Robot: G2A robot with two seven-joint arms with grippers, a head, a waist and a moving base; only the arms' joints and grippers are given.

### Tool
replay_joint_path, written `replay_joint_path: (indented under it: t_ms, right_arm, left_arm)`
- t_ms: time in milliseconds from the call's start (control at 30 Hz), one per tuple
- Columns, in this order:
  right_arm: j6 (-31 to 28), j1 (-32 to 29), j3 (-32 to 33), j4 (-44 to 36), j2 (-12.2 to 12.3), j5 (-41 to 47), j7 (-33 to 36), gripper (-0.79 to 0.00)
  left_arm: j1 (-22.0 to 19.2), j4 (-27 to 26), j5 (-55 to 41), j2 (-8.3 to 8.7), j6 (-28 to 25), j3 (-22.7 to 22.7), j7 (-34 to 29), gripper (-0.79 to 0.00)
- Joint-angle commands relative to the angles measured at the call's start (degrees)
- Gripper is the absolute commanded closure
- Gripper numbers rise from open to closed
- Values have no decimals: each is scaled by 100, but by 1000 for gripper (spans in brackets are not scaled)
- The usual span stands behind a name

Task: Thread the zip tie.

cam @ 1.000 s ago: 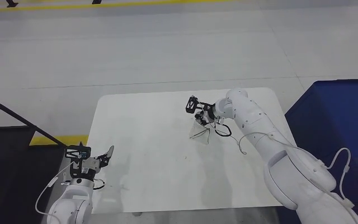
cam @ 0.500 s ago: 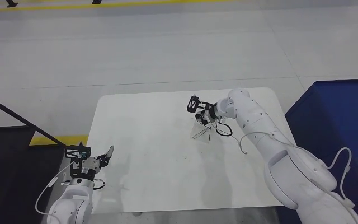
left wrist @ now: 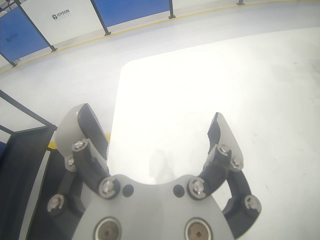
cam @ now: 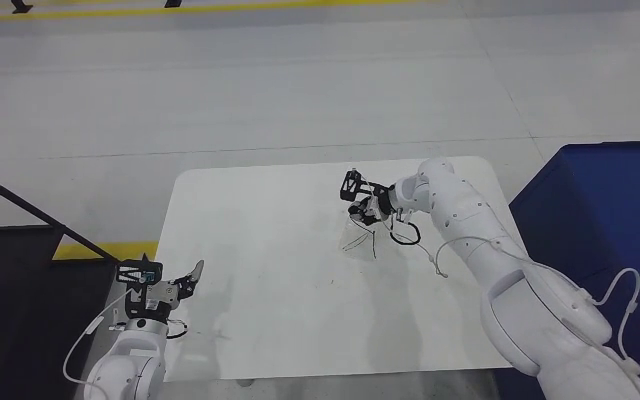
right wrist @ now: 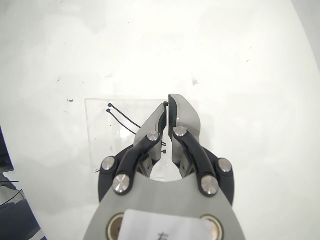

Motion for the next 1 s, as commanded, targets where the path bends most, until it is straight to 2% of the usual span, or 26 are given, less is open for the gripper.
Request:
replay_joint_path:
  t_ms: [0, 100, 133, 200, 233, 267, 300, 333, 367, 400, 500, 667, 767, 900, 967]
  right_arm:
    - [0, -6, -35, -77, 35, 247, 256, -6]
    - [0, 0, -100, -197, 90, 561, 597, -34]
    - [0, -1, -125, -236, 109, 642, 688, -71]
    - [0, 3, -181, -344, 146, 773, 829, -34]
    - [0, 1, -208, -392, 167, 817, 867, -46]
    - [0, 7, -240, -445, 188, 830, 895, -71]
    - [0, 11, -266, -484, 210, 836, 897, -151]
    - [0, 10, -293, -531, 232, 832, 879, -154]
    - [0, 11, -313, -587, 254, 826, 821, -111]
    - [0, 10, -337, -642, 278, 799, 758, -105]
    - [0, -11, -437, -811, 352, 667, 602, -169]
    - [0, -34, -653, -1133, 420, 627, 663, -188]
    - [0, -69, -815, -1227, 453, 799, 965, -191]
    - [0, -57, -942, -1270, 469, 1488, 1597, -197]
    - [0, -5, -1015, -1275, 485, 1763, 1855, -145]
  left_arm:
    - [0, 0, 0, 0, 0, 0, 0, -785]
    - [0, 0, 0, 0, 0, 0, 0, -785]
    - [0, 0, 0, 0, 0, 0, 0, -785]
    - [0, 0, 0, 0, 0, 0, 0, -785]
    - [0, 0, 0, 0, 0, 0, 0, -785]
    - [0, 0, 0, 0, 0, 0, 0, -785]
    - [0, 0, 0, 0, 0, 0, 0, -785]
    - [0, 0, 0, 0, 0, 0, 0, -785]
    - [0, 0, 0, 0, 0, 0, 0, -785]
    - [0, 0, 0, 0, 0, 0, 0, -785]
    - [0, 0, 0, 0, 0, 0, 0, -785]
    - [0, 0, 0, 0, 0, 0, 0, -785]
    - [0, 0, 0, 0, 0, 0, 0, -785]
    - [0, 0, 0, 0, 0, 0, 0, -785]
    - [0, 0, 0, 0, 0, 0, 0, -785]
